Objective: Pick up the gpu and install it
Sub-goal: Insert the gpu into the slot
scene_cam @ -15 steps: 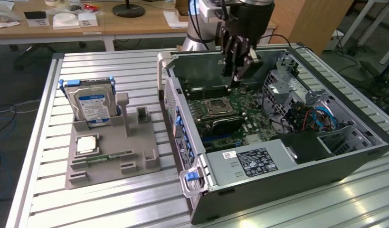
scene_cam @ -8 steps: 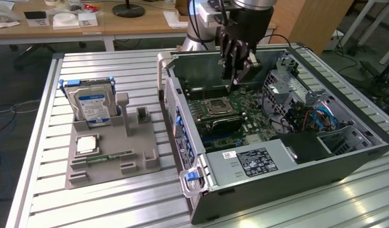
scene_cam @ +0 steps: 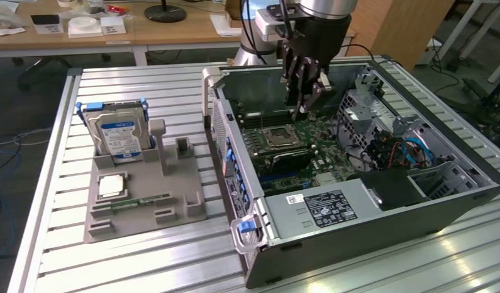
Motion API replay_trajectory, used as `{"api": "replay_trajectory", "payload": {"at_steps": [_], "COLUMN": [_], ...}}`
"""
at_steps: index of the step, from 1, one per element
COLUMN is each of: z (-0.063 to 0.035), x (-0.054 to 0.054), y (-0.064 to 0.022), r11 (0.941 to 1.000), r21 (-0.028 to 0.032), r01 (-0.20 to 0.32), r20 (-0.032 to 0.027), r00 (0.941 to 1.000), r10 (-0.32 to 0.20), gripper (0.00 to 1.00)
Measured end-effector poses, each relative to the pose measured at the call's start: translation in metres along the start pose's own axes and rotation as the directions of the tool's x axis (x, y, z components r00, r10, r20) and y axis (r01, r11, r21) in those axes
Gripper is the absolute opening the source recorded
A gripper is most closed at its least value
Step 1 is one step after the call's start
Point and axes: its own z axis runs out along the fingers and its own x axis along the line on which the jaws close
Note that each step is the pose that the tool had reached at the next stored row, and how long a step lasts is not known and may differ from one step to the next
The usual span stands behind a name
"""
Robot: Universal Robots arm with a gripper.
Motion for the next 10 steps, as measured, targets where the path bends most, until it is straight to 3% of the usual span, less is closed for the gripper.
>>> {"api": "replay_trajectory", "payload": {"at_steps": [4,10], "z": [0.0016,0.0121], "x": [0.000,0.000], "y": [0.0000,0.0003], "r11": [1.0000,1.0000], "r21": [0.0002,0.0002], "r01": [0.000,0.000], "r20": [0.0005,0.0001], "r00": [1.0000,1.0000], "r10": [0.000,0.000], "gripper": [0.46,0.46]}}
